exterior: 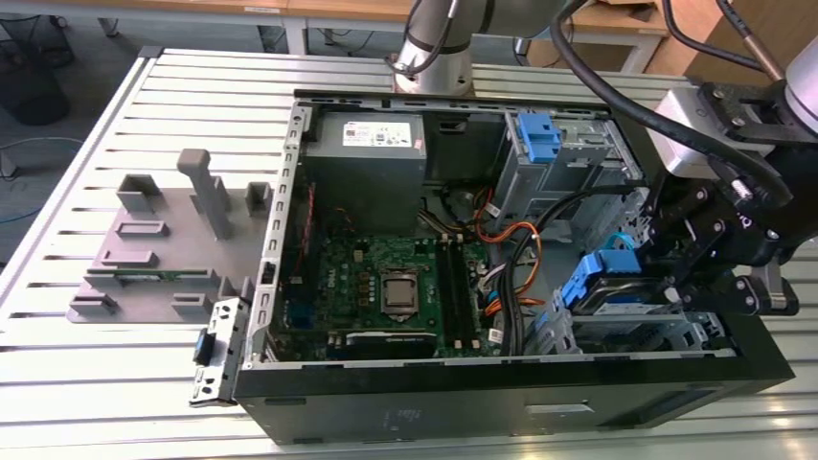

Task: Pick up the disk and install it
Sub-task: 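Insert the disk into the insertion slot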

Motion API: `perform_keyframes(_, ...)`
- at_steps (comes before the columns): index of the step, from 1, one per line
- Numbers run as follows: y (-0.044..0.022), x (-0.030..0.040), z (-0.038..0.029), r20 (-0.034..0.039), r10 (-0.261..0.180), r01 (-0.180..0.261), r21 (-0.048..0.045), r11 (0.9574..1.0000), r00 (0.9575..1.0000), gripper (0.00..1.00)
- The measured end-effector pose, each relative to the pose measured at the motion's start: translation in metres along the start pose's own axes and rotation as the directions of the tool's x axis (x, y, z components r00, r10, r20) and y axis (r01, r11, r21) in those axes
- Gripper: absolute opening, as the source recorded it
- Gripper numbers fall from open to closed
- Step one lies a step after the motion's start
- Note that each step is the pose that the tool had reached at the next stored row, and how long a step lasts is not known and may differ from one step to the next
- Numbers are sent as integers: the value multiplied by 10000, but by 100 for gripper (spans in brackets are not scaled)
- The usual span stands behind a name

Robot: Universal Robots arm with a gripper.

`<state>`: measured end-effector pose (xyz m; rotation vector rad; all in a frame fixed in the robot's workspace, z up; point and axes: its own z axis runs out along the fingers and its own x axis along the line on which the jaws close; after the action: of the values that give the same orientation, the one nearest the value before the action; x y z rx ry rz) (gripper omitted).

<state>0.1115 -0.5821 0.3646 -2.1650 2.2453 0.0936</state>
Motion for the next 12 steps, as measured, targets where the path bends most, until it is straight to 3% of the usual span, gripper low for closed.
perform_keyframes(1,0,0,0,-1,-1,1,-1,10000,10000,42)
perform_keyframes(9,0,-1,-1,-3,0,0,-1,10000,10000,42)
perform_keyframes(12,3,-2,4,29,-15,15,57,10000,10000,42)
